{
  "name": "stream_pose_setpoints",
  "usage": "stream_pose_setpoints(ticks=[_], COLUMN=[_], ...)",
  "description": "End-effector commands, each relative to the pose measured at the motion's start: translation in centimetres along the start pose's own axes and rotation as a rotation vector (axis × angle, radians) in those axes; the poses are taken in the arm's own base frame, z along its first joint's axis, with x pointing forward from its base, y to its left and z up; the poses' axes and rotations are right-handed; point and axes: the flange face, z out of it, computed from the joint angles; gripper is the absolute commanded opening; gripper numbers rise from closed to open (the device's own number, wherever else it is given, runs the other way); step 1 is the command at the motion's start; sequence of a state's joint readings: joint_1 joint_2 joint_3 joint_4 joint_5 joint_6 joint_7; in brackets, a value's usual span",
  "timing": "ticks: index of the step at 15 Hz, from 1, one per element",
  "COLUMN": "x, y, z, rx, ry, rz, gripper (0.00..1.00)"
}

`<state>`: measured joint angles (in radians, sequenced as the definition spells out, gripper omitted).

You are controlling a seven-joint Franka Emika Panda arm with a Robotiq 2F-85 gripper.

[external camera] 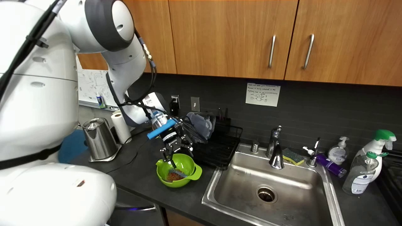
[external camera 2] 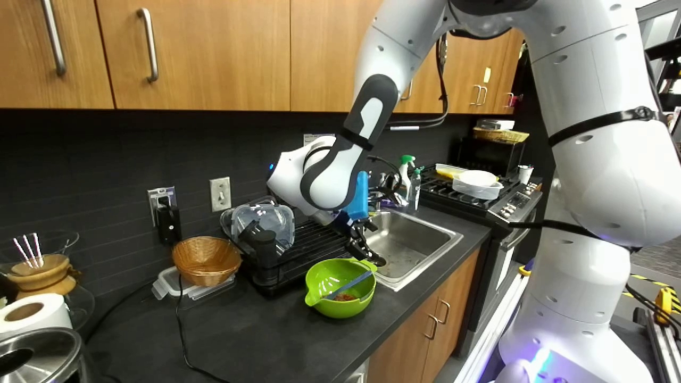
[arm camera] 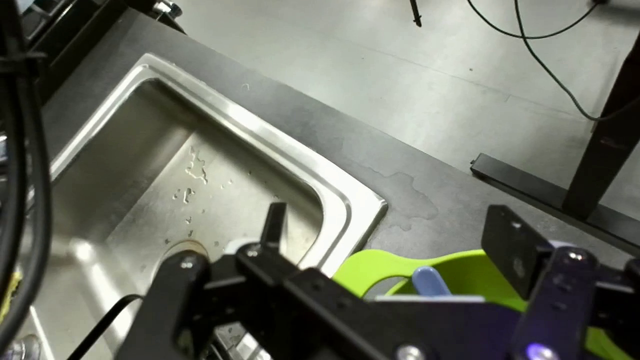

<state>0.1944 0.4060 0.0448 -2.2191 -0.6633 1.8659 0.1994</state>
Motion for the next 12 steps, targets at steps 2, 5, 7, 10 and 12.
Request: stream_pose_setpoints(ticks=[2,5,7,10,12], x=[0.4,0.6,0.7,0.7,0.6], y=[-0.8,-1.3,-1.6,-1.9,-1.9], z=[-1.2,-1.6,-1.6,-1.4,-1.2], rx=[-0.081,-0.102,-0.102,-0.099,-0.095], ry=[0.022,0.046,0.056,0.065,0.073], rz=[-0.139,-0.222,-0.271,-0.338,-0.346], gripper=[1.0,1.0,1.0,1.0,1.0])
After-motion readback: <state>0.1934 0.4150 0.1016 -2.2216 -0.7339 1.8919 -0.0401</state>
